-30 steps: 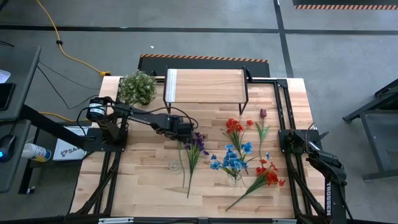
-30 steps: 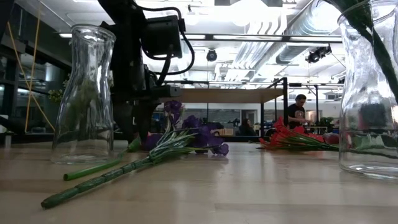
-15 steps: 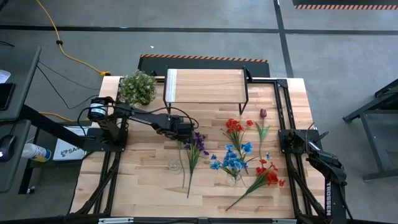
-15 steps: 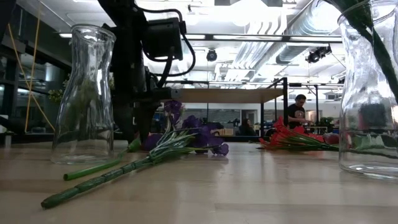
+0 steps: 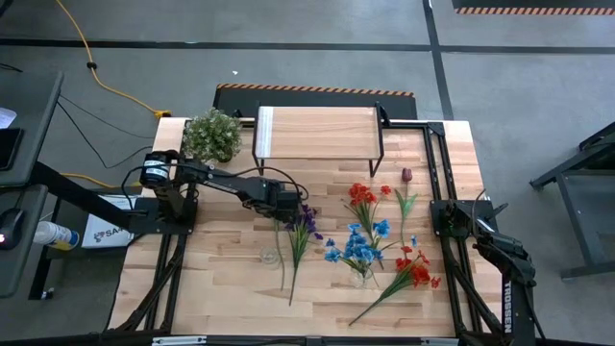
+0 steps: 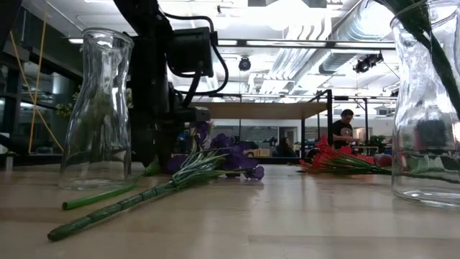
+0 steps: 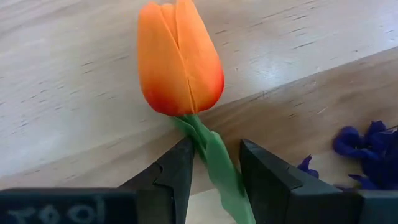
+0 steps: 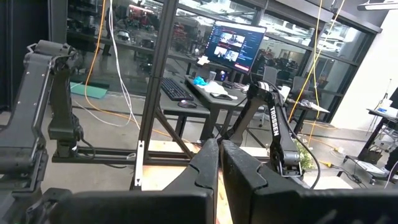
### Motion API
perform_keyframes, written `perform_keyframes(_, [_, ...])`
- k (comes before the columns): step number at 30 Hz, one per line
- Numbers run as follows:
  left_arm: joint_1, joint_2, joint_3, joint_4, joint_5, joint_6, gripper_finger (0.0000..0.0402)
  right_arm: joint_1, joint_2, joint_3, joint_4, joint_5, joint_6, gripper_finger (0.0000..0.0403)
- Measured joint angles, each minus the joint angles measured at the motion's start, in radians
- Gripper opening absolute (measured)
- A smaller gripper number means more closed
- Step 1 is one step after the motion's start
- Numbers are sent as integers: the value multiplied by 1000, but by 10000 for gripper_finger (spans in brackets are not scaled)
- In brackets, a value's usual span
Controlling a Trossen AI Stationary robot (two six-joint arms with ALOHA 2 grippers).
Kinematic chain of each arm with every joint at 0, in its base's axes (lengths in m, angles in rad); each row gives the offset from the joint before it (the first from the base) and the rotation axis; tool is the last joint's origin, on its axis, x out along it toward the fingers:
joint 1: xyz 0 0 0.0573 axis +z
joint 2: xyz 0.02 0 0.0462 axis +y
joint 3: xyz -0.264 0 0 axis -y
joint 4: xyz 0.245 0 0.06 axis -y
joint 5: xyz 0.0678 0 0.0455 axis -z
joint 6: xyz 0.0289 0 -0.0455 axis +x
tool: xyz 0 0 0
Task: Pick and place flowers into a vace then onto a shelf
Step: Put the light orange flower into the right transparent vase
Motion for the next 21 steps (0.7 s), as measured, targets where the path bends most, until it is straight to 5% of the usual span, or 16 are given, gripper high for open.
perform_keyframes(14, [0,-3,25,-47,-24,-6,33,0,0,0,0,0,17,12])
perform_keyframes(21, [0,-1,91,-110,-82,2,34,1,0,0,0,0,19,12])
